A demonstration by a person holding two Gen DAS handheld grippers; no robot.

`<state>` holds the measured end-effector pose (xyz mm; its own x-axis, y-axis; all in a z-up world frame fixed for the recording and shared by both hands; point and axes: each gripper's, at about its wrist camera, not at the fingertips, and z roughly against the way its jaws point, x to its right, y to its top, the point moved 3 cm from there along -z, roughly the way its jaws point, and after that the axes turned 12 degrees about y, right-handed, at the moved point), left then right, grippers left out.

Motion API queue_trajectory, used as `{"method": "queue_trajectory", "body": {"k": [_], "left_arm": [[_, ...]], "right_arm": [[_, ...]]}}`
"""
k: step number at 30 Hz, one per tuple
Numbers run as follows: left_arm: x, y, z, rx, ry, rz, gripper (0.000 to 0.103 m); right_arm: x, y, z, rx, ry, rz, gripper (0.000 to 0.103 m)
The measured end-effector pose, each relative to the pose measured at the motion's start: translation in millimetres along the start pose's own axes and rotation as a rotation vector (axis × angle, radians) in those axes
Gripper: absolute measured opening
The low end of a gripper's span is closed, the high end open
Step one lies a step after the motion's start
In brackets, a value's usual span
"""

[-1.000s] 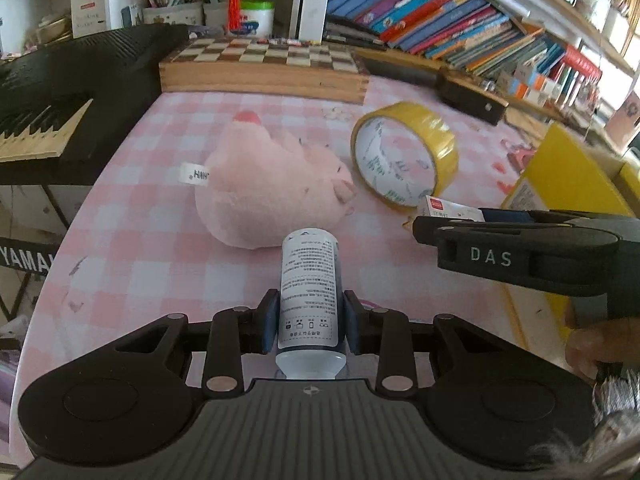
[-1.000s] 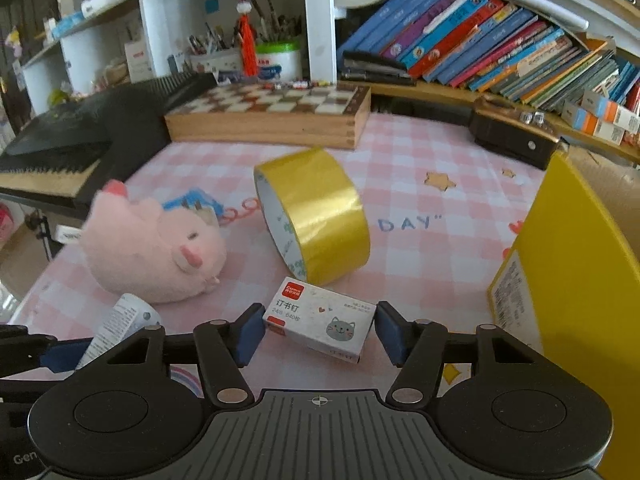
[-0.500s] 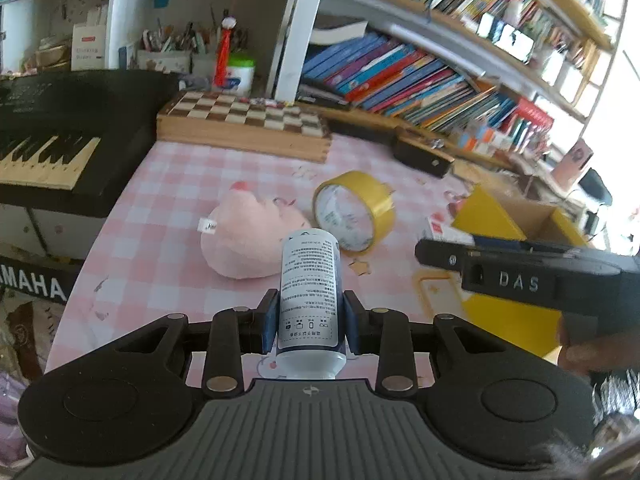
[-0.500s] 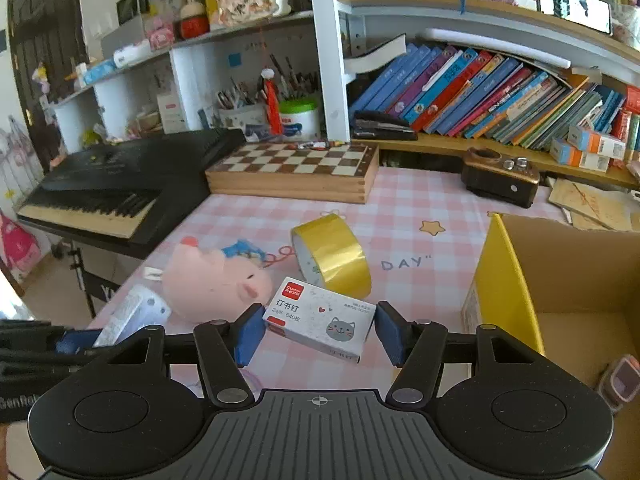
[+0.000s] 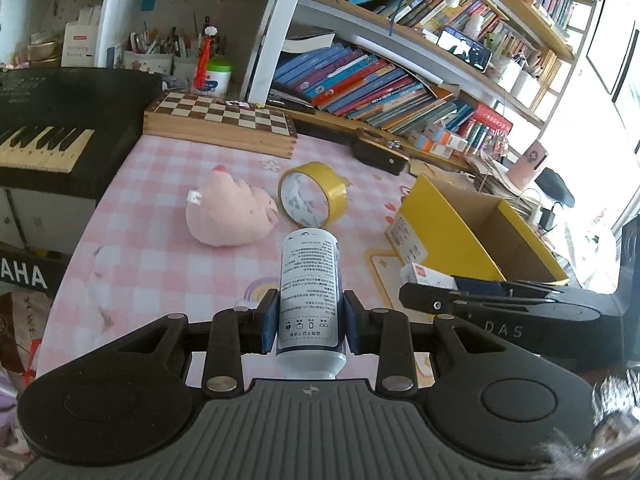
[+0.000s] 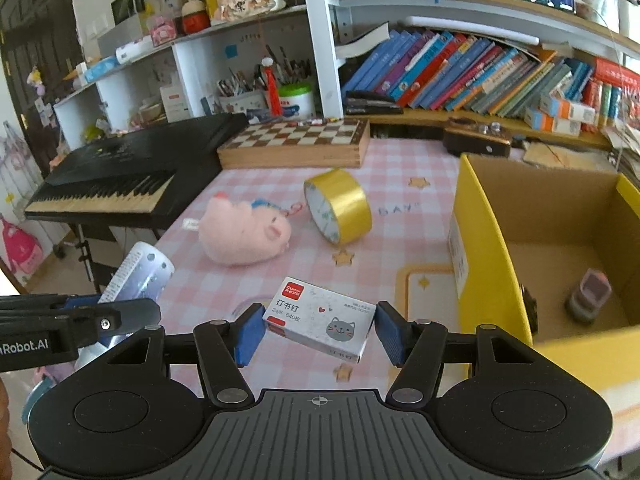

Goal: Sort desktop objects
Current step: 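Carry the spray bottle in the left tool while the right tool carries the staple box toward the yellow box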

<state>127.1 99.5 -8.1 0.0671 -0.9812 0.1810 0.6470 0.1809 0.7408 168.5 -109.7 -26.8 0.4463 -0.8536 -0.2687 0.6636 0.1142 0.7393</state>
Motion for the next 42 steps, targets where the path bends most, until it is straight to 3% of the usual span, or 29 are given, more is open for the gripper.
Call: {"method": "queue_trajectory", "body": {"k": [10, 20, 42], "left_arm": [[2.6, -26.6, 34.4, -0.009, -0.052, -0.027, 0.030], [13.9, -48.3, 59.5, -0.008, -0.109, -0.081, 0.030], [67.0, -72.3, 63.2, -0.061, -0.289, -0.238, 0.030]], "right_arm": [[-30.3, -29.5, 29.9, 0.005, -0.015, 0.015, 0.060], [-36.9, -59.2, 66.0, 0.046, -0.073, -0.027, 0.061], [-12.6, -103.6, 120.8, 0.087, -0.240, -0.182, 0.061]]}}
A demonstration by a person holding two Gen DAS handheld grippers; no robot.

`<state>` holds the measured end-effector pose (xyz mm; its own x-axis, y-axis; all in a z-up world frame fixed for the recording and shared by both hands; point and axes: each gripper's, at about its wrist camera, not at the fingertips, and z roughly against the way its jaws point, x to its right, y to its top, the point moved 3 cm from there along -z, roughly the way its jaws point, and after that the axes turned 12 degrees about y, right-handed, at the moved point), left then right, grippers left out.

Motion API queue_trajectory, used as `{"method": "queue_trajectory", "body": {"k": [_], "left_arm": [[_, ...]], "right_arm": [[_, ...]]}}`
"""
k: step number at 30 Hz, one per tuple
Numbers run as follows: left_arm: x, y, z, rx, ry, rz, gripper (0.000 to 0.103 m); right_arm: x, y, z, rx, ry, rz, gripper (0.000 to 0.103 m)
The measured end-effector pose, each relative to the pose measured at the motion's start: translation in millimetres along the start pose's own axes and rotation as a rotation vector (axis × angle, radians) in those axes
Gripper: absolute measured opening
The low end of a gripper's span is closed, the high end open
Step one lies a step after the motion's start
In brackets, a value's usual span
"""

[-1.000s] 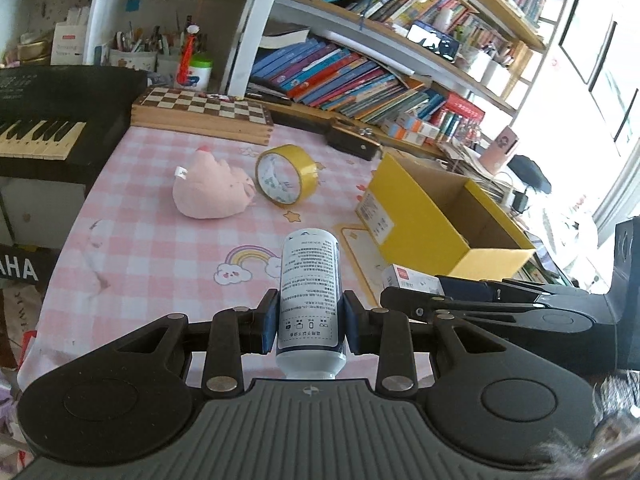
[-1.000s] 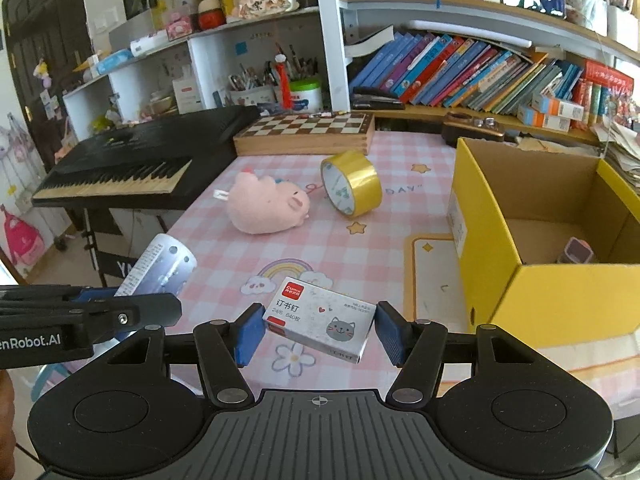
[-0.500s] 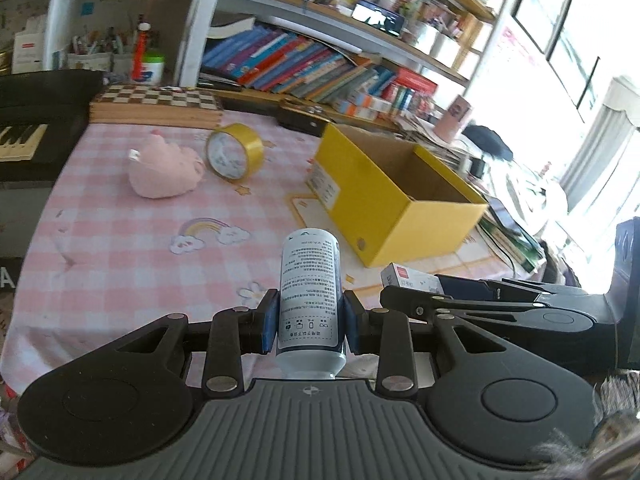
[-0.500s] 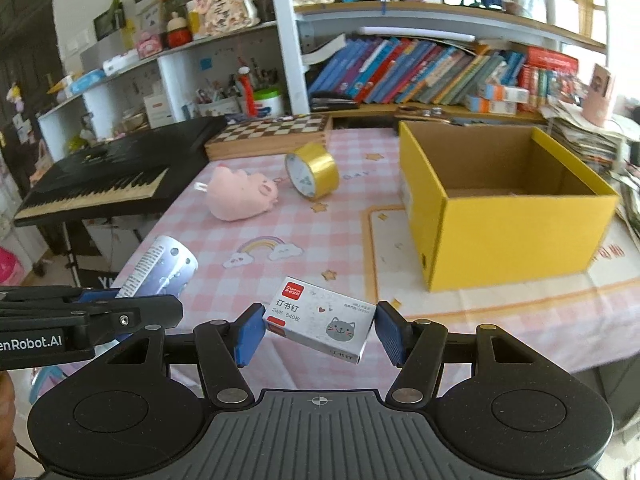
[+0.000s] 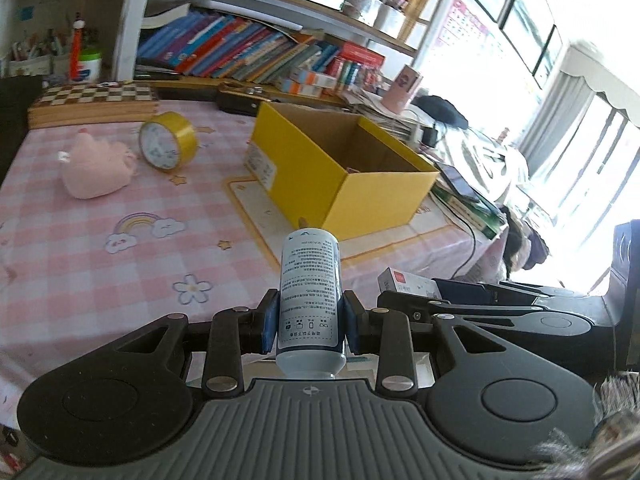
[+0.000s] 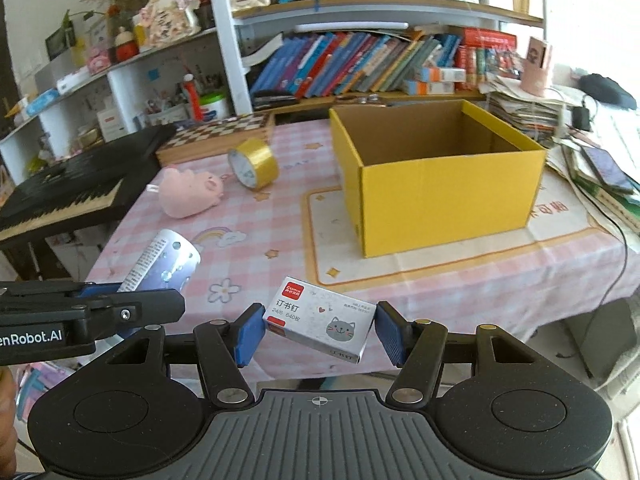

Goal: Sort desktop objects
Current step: 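Carry the spray bottle in the left tool while the right tool carries the staple box toward the yellow box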

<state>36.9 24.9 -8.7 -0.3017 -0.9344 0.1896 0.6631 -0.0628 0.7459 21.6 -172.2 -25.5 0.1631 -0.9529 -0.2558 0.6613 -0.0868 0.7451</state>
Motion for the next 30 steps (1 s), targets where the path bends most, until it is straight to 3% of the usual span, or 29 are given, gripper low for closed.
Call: {"method": "queue_trajectory", "body": {"k": [30], "left_arm": [[83.8, 32.8, -67.5, -0.059, -0.092, -0.103, 0.030]], "right_arm": [[94.5, 21.0, 5.0, -0.003, -0.079, -0.085, 0.061]]}}
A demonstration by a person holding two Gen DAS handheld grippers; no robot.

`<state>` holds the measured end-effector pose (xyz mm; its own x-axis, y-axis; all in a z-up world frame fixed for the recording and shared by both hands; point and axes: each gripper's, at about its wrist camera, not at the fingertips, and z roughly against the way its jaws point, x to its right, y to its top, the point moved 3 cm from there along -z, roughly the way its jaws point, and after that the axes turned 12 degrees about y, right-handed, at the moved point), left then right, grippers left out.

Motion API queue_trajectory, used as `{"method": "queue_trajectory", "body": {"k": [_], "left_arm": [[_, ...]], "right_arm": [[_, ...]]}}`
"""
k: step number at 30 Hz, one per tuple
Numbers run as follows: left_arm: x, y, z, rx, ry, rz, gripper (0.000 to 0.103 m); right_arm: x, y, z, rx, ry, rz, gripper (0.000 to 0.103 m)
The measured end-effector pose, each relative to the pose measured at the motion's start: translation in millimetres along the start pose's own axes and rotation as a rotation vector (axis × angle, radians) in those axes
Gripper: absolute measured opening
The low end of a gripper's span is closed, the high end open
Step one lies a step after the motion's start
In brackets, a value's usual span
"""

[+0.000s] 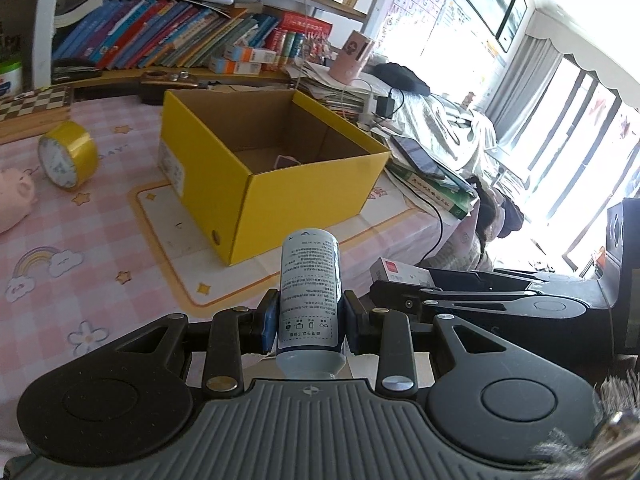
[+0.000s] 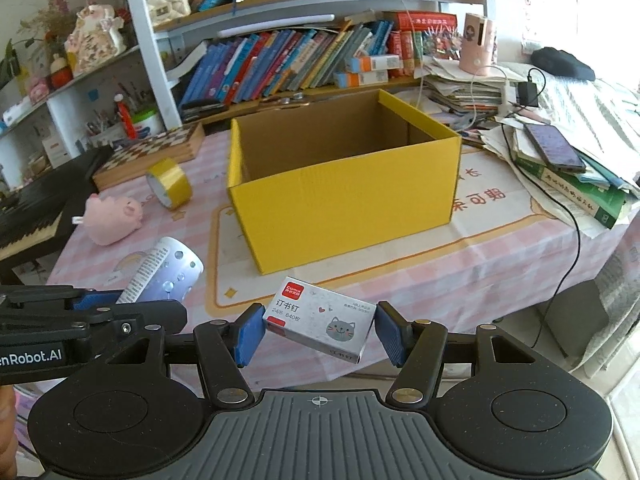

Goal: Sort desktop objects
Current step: 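Carry the spray bottle in the left tool while the right tool carries the staple box toward the yellow box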

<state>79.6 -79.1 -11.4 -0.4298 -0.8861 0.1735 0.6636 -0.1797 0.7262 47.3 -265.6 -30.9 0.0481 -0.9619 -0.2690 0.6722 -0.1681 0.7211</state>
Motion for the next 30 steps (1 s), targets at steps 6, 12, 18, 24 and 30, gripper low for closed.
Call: {"method": "queue_trajectory", "body": {"k": [6, 12, 18, 24, 30], "left_arm": [[15.6, 11.0, -16.5, 0.001, -0.011, -0.009, 0.030], [33.7, 23.6, -34.5, 0.009, -0.017, -0.025, 0.030], [47.1, 37.6, -49.2, 0.030, 0.003, -0.031, 0.030], [57.7, 56.9, -51.5, 0.085, 0.039, -0.039, 0.030], [63.1, 87.7, -50.0, 0.166, 0.087, -0.052, 0.030]], "right_arm": [[20.3, 11.1, -5.2, -0.011, -0.006, 0.004, 0.061], [43.7, 24.2, -11.0, -0.017, -0.004, 0.010, 0.061], [61.6, 39.3, -18.7, -0.012, 0.021, 0.032, 0.061], [71.0, 59.7, -20.2, 0.032, 0.065, 0.068, 0.061], [83.8, 95.9, -20.7, 0.096, 0.102, 0.113, 0.061]]}}
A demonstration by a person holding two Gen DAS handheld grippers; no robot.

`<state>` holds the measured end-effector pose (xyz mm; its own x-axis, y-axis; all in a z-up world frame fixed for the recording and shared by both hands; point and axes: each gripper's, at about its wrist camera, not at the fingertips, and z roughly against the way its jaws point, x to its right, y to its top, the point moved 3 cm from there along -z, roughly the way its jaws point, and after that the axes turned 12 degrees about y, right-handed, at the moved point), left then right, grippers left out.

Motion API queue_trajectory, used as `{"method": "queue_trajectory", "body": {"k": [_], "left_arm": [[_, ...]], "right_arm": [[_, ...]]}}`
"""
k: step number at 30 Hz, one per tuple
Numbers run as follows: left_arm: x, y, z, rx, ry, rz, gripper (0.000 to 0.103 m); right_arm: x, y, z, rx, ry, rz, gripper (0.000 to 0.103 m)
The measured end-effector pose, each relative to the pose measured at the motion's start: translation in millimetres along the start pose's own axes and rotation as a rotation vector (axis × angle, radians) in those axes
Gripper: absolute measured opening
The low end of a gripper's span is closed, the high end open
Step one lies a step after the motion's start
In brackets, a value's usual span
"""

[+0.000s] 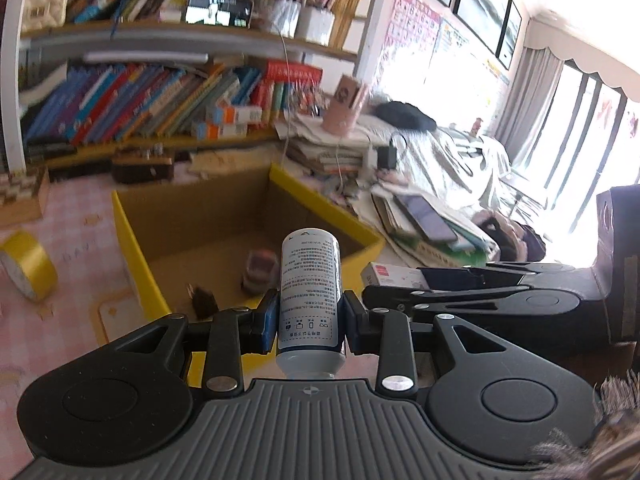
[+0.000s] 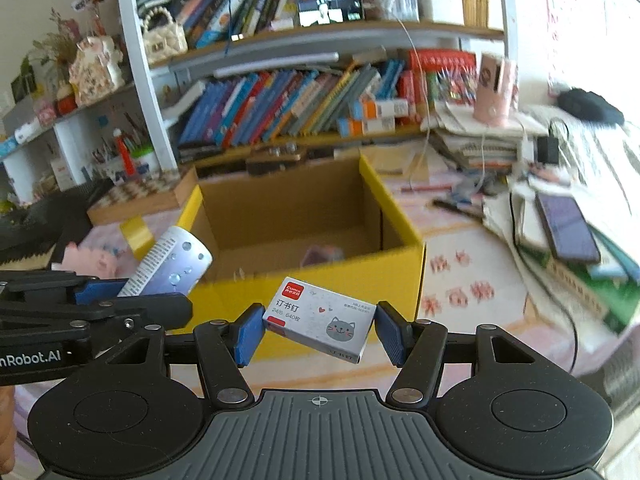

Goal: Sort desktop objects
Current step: 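Carry the spray bottle in the left tool while the right tool carries the staple box toward the yellow box, then open the left tool to drop the spray bottle into the box while the right tool releases the staple box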

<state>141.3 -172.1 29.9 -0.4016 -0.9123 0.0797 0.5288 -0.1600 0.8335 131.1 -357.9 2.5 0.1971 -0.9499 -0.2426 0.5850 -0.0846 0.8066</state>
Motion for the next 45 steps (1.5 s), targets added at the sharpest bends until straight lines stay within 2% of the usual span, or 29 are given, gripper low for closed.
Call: {"method": "queue_trajectory", "body": {"k": [12, 17, 21, 24, 28, 30, 33, 36, 39, 45], "left_arm": [[-3.2, 50.8, -30.6, 0.098, 0.138, -0.068, 0.030], [-0.7, 53.9, -64.9, 0.073, 0.196, -0.142, 0.030], [3.5, 47.2, -96.4, 0.013, 0.226, -0.221, 0.030], [7.6, 38.2, -115.3, -0.056, 0.215, -0.256, 0.030], [9.3, 27.7, -136.7, -0.145, 0.188, -0.285, 0.030], [2.1, 29.3, -142.7, -0.179, 0.154, -0.231, 0.030], [-7.3, 26.9, -154.2, -0.237, 0.148, -0.213, 0.030], [-18.2, 21.8, -162.5, -0.297, 0.136, -0.145, 0.030], [-15.3, 21.4, -162.4, -0.309, 0.139, -0.152, 0.030], [-13.5, 23.3, -163.2, -0.332, 0.167, -0.127, 0.031]], "right_arm": [[32.3, 72.2, -35.4, 0.092, 0.057, 0.116, 0.061], [35.7, 93.7, -62.4, 0.089, 0.093, 0.165, 0.060], [31.8, 103.9, -87.9, 0.072, 0.122, 0.232, 0.061], [27.4, 107.5, -113.9, 0.014, 0.161, 0.265, 0.061], [23.4, 109.1, -153.1, -0.115, 0.223, 0.282, 0.060], [21.5, 108.4, -171.9, -0.184, 0.240, 0.288, 0.061], [18.8, 104.5, -199.8, -0.294, 0.263, 0.293, 0.061], [12.6, 96.2, -223.5, -0.398, 0.263, 0.339, 0.061], [7.1, 87.6, -240.3, -0.486, 0.237, 0.383, 0.061], [-2.0, 74.0, -260.6, -0.555, 0.210, 0.432, 0.061]]}}
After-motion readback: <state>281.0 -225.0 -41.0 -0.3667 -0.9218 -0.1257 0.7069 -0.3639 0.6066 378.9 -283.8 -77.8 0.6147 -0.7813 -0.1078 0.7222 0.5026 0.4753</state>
